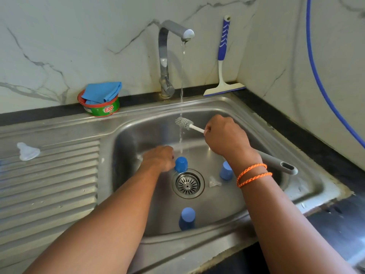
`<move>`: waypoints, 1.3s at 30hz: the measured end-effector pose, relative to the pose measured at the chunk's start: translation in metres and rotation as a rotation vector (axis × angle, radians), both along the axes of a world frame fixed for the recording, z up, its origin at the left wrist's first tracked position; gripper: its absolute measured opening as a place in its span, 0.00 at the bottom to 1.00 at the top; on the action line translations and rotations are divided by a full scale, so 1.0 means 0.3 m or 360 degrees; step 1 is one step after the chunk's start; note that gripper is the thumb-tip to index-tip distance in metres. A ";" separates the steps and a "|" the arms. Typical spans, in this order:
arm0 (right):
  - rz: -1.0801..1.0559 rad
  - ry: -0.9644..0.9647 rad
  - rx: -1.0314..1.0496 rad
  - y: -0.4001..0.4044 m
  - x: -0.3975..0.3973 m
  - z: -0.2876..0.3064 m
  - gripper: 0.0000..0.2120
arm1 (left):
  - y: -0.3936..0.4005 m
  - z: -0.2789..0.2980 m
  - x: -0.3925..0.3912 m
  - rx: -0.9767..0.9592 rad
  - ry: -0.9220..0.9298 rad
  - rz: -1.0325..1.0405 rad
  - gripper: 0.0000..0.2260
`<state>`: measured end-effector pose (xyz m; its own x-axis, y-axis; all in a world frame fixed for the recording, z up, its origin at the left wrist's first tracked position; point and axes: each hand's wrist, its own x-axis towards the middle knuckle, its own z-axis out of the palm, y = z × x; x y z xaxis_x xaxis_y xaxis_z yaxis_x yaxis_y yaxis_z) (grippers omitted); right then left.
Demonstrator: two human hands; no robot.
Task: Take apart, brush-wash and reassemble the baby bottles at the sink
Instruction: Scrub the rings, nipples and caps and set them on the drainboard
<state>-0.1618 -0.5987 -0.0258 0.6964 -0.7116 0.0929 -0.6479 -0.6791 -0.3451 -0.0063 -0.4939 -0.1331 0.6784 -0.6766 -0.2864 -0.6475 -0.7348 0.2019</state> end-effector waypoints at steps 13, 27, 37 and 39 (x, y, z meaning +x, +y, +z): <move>-0.0013 -0.0435 0.0141 0.031 -0.007 0.032 0.08 | -0.047 0.317 -0.080 -0.2085 0.1399 0.0905 0.18; 0.0088 -0.0579 0.0179 0.036 -0.027 0.029 0.07 | -0.095 0.293 -0.088 -0.2694 0.2016 0.1174 0.17; 0.0114 -0.0539 0.0312 0.026 -0.009 -0.006 0.11 | -0.119 0.287 -0.040 -0.2848 0.1988 0.1345 0.14; 0.0067 -0.0537 0.0265 0.033 -0.005 -0.011 0.11 | -0.128 0.284 -0.037 -0.2767 0.1879 0.1335 0.15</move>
<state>-0.1632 -0.5887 -0.0293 0.6753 -0.7077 0.2076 -0.4517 -0.6194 -0.6421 -0.0174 -0.5322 -0.0479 0.8792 -0.3820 -0.2849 0.4661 0.5648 0.6810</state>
